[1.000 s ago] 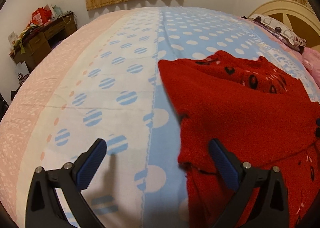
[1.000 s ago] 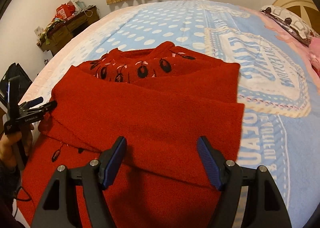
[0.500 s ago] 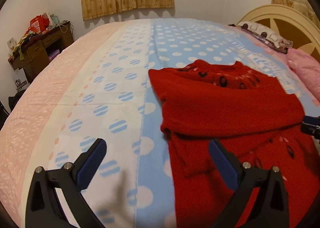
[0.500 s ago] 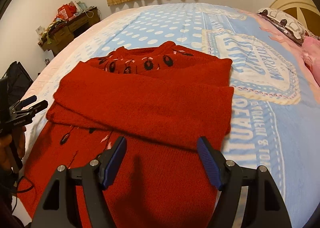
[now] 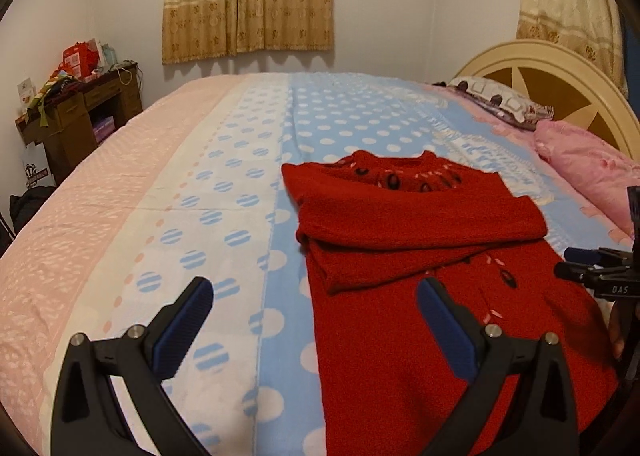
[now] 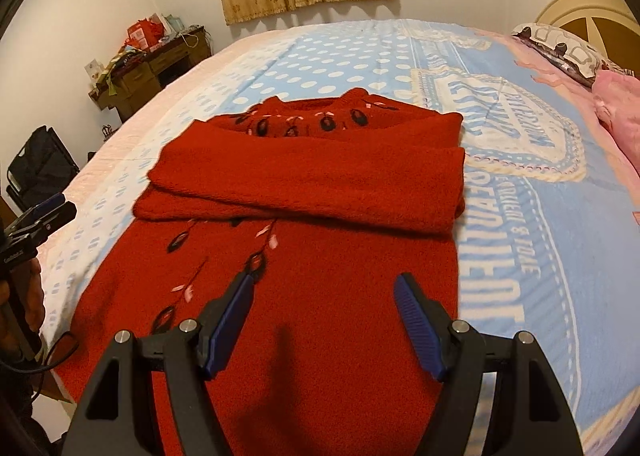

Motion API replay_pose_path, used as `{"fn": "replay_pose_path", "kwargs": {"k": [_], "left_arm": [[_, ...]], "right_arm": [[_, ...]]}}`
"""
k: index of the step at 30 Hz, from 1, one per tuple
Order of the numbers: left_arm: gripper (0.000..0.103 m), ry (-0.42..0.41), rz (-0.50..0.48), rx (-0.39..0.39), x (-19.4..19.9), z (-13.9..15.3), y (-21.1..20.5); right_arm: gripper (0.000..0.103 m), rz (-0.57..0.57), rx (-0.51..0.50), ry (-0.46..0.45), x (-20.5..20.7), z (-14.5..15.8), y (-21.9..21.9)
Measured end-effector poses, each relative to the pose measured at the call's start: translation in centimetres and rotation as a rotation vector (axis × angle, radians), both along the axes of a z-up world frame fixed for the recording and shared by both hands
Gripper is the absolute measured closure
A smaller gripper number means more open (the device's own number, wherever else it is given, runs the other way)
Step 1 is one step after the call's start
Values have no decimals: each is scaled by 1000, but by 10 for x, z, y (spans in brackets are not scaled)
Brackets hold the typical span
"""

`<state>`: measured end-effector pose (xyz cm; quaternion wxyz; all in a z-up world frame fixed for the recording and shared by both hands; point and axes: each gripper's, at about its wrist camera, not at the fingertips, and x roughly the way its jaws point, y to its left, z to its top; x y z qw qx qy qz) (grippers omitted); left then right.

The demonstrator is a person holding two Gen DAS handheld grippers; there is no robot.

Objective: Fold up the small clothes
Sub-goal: 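Move both tools over the cardigan toward its hem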

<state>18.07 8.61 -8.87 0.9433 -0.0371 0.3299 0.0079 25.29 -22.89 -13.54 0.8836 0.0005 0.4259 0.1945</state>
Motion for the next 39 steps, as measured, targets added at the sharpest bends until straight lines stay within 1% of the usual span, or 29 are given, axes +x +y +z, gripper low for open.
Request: {"fn": "replay_pose_path", "kwargs": {"k": [2,8,13,16,21,25,31,35,39], "left_arm": [[0,-7,-5,-1,-8,3,0],[0,-14,-24,-36,-36,7,-2],[0,-9,-48,-14,-64,4,-8],[0,3,-63,-14,-78,1,-9],[0,10,-73,1,-94,-4,-12],[0,48,-73,11,-96,-16,-14],[0,134,-75,22,-99,-41,-22],[0,157,-77,16,-101,-50,-25],[0,174,-75,5,-102,-55,-26]], "right_arm": [[30,1,0,-5,-8,2,1],[30,7,8,-5,-34,5,2],[29,31,-13,-13,-58,6,7],[29,57,-29,-15,-72,6,11],[29,82,-41,-29,-90,8,13],[29,91,-48,-22,-100,7,13],[29,88,-90,-10,-120,-2,7],[29,80,-94,6,-129,-7,1],[29,71,-122,-3,-138,-10,-2]]}}
